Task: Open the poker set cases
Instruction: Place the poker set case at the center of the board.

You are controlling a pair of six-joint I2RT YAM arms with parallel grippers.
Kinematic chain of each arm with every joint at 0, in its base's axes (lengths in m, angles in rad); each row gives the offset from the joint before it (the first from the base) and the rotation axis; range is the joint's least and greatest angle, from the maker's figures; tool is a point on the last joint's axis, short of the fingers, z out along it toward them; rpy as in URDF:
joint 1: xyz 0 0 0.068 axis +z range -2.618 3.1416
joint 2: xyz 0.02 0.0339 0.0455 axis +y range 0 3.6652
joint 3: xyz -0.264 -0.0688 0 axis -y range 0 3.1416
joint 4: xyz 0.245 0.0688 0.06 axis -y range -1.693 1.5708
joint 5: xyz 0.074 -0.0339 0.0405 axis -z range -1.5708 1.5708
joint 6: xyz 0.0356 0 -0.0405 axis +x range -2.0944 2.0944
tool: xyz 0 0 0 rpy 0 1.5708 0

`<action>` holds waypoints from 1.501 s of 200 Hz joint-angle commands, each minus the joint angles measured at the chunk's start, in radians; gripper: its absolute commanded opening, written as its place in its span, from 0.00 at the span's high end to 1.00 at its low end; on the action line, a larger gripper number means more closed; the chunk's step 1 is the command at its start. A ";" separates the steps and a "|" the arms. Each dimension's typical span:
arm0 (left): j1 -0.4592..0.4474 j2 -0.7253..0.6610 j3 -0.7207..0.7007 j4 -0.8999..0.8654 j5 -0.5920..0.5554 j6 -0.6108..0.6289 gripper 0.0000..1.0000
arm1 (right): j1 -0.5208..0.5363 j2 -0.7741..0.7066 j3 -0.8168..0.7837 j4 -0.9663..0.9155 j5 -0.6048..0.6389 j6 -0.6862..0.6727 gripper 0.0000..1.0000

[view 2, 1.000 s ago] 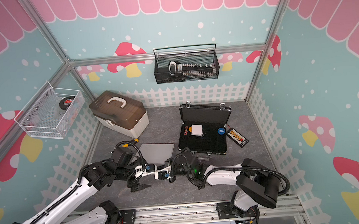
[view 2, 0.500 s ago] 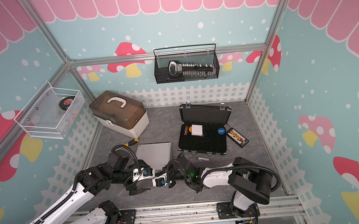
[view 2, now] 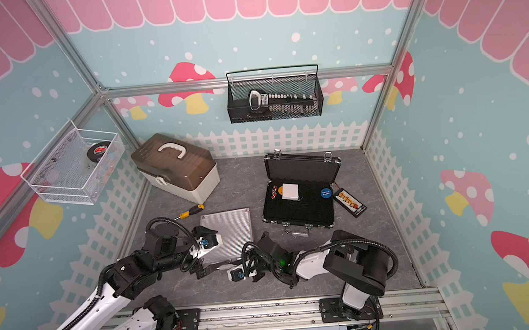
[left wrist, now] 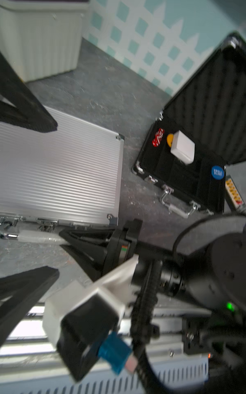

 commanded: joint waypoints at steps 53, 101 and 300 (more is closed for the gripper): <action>0.011 -0.258 -0.127 0.274 -0.525 -0.588 0.01 | 0.006 -0.019 -0.022 0.126 0.081 0.086 0.66; 0.046 -0.197 -0.138 0.225 -0.579 -0.798 0.01 | -0.003 0.005 -0.018 0.211 0.131 0.242 0.61; 0.557 0.394 -0.126 0.148 0.129 -1.273 0.01 | 0.254 0.156 -0.021 0.339 0.583 -0.369 0.30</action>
